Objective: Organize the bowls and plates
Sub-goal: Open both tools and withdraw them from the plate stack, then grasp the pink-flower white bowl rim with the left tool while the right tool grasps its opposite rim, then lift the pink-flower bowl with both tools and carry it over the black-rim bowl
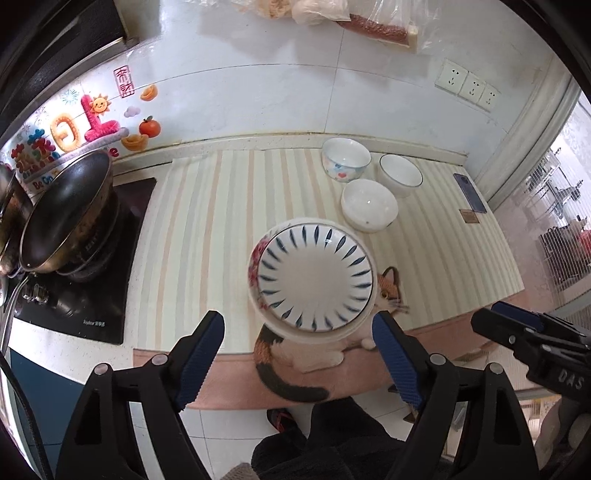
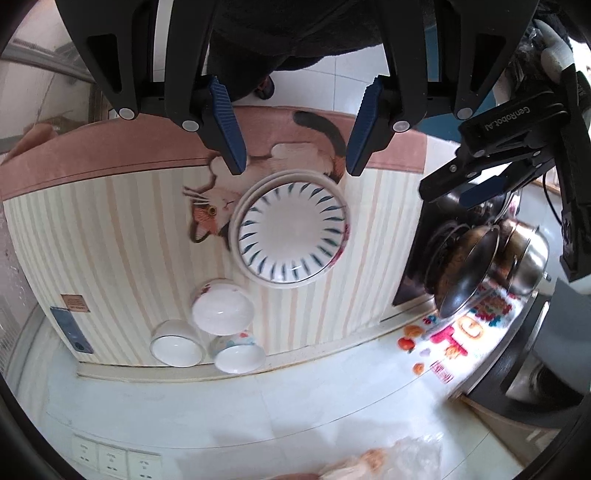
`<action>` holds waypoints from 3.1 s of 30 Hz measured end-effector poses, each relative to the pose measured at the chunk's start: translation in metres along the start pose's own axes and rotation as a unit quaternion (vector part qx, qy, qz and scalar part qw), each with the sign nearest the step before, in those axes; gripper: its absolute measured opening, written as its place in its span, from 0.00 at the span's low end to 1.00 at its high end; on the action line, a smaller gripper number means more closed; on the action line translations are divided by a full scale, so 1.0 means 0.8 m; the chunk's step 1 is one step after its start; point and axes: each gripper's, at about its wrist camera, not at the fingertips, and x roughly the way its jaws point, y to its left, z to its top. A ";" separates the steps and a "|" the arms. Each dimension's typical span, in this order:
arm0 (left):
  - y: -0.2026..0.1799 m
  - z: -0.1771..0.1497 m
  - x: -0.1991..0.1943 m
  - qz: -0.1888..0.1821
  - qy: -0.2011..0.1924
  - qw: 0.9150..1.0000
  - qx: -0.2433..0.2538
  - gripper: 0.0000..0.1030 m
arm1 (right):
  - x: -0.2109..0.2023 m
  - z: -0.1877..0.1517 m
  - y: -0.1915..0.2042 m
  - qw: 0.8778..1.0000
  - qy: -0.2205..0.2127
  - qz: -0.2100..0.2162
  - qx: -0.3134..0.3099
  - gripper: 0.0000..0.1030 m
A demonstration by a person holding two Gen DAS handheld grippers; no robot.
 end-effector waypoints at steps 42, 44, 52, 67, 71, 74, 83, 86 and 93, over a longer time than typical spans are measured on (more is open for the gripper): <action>-0.074 0.207 0.390 -0.062 0.203 0.973 -0.088 0.23 | 0.359 0.289 -0.222 0.981 0.180 0.061 0.038 0.14; -0.080 0.207 0.389 -0.060 0.203 0.974 -0.084 0.23 | 0.358 0.290 -0.223 0.982 0.177 0.058 0.038 0.13; -0.098 0.207 0.362 -0.074 0.194 0.975 -0.073 0.23 | 0.338 0.288 -0.228 0.982 0.173 0.059 0.041 0.13; -0.188 0.127 0.324 -0.109 0.216 0.970 -0.021 0.23 | 0.235 0.209 -0.279 0.981 0.183 0.049 0.051 0.13; -0.203 0.101 0.334 -0.110 0.238 0.965 -0.007 0.23 | 0.228 0.174 -0.300 0.977 0.194 0.048 0.070 0.13; -0.218 0.090 0.345 -0.106 0.249 0.963 0.007 0.23 | 0.231 0.152 -0.315 0.974 0.204 0.048 0.086 0.13; -0.232 0.089 0.353 -0.104 0.246 0.963 0.023 0.24 | 0.234 0.126 -0.337 0.972 0.209 0.044 0.099 0.13; -0.226 0.094 0.347 -0.111 0.242 0.964 0.017 0.24 | 0.235 0.130 -0.342 0.971 0.212 0.045 0.104 0.13; -0.195 0.141 0.307 -0.099 0.201 0.975 0.000 0.25 | 0.205 0.163 -0.366 0.970 0.206 0.060 0.110 0.13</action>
